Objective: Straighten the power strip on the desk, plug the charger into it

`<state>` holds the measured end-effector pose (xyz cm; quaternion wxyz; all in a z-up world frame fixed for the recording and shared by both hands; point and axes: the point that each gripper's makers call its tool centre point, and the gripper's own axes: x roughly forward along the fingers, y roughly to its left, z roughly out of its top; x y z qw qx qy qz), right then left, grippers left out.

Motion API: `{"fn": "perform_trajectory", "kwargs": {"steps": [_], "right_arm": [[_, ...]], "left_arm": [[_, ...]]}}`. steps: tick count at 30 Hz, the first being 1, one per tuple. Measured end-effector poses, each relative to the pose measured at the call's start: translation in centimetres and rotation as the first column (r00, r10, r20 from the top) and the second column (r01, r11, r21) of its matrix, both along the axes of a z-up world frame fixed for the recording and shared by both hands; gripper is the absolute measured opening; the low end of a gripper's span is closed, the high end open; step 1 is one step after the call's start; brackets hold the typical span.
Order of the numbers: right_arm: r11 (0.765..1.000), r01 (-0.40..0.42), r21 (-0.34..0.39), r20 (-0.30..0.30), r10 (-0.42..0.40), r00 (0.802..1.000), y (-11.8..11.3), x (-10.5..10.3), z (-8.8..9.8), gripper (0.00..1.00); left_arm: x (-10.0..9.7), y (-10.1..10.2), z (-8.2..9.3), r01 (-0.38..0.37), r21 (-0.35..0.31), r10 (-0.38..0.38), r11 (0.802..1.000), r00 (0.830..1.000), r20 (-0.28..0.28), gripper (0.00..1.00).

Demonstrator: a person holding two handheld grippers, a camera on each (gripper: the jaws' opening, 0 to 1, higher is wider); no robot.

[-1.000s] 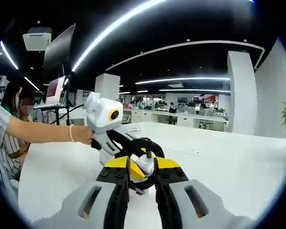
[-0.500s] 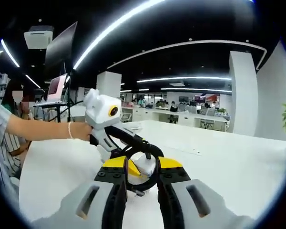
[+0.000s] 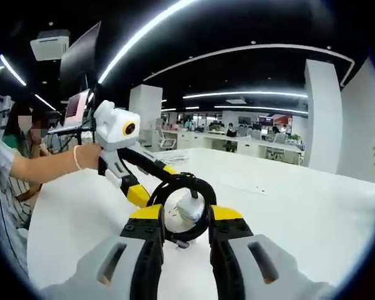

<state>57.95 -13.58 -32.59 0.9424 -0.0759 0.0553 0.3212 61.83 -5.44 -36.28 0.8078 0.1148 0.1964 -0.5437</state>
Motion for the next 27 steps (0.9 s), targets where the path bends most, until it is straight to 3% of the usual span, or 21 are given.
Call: {"fn": "perform_trajectory", "kwargs": {"steps": [2,12,23,27], "right_arm": [[1.000,-0.005,-0.001,-0.004,0.005,1.000,0.0,0.0,-0.1,0.26],[0.999,-0.039,-0.029,-0.008,0.039,0.999,0.1,0.3,0.0,0.26],[0.995,-0.086,-0.054,0.010,0.087,0.996,-0.4,0.4,0.7,0.26],[0.988,-0.119,-0.098,0.021,0.121,0.992,-0.1,0.5,0.6,0.26]], "left_arm": [[-0.2,0.7,0.1,-0.029,-0.008,0.029,1.000,0.999,-0.027,0.52],[-1.2,3.6,-0.7,-0.122,0.012,0.122,0.992,0.992,-0.040,0.52],[-2.2,6.4,-0.2,-0.199,-0.046,0.197,0.979,0.979,-0.047,0.52],[-3.0,6.8,0.1,-0.207,-0.062,0.205,0.976,0.978,-0.045,0.52]]}}
